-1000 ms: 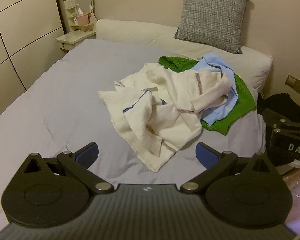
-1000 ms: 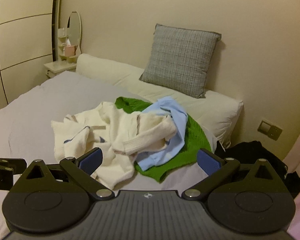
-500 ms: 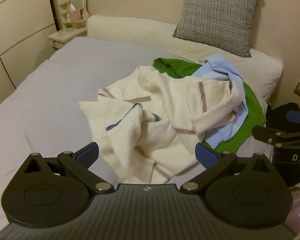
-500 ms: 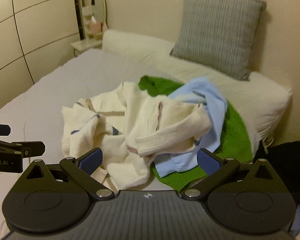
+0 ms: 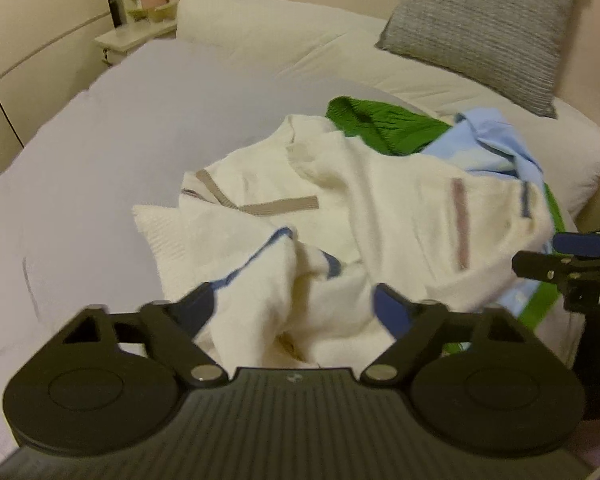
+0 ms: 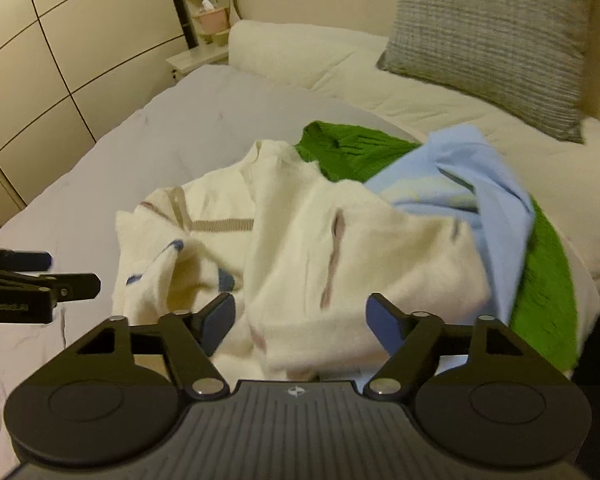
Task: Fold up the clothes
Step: 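Grasp the cream sweater with the left gripper while the right gripper grasps it too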
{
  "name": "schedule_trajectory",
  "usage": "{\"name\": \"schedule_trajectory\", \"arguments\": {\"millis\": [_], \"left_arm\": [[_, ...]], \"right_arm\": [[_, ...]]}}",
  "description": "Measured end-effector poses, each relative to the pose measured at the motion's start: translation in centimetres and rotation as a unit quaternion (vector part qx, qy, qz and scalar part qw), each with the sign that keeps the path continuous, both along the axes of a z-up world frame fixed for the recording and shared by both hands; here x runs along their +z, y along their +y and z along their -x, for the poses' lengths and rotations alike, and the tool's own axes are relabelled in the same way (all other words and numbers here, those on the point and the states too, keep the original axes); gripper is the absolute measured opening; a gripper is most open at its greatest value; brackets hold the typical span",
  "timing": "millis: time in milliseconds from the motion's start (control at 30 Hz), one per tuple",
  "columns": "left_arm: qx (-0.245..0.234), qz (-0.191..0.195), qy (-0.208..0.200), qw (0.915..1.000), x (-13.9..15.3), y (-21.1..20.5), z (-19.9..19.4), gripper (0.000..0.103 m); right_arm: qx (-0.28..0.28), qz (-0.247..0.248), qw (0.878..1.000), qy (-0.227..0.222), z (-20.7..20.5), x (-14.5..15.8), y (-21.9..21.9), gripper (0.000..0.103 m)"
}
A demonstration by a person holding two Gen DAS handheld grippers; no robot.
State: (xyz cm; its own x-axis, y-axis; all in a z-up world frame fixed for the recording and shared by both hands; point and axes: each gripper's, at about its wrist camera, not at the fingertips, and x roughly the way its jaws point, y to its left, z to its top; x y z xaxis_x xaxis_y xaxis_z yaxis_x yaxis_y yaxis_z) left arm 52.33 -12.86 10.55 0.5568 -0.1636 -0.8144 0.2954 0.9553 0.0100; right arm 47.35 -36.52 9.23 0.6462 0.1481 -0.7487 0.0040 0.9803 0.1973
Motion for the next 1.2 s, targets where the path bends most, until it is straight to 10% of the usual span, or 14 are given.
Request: {"name": "schedule_trajectory", "arguments": {"millis": [700, 1033, 1200], "left_arm": [[0.033, 0.004, 0.011, 0.9994, -7.7, 1.5, -18.1, 0.07], [0.102, -0.008, 0.031, 0.9943, -12.7, 5.0, -23.9, 0.083], [0.074, -0.003, 0.079, 0.9941, -16.6, 3.3, -25.2, 0.05]], "right_arm": [[-0.01, 0.035, 0.999, 0.018, -15.6, -6.6, -3.5, 0.061], [-0.018, 0.046, 0.998, 0.032, -17.2, -9.1, -3.3, 0.08], [0.002, 0.066, 0.997, 0.05, -18.0, -10.3, -2.2, 0.079]]}}
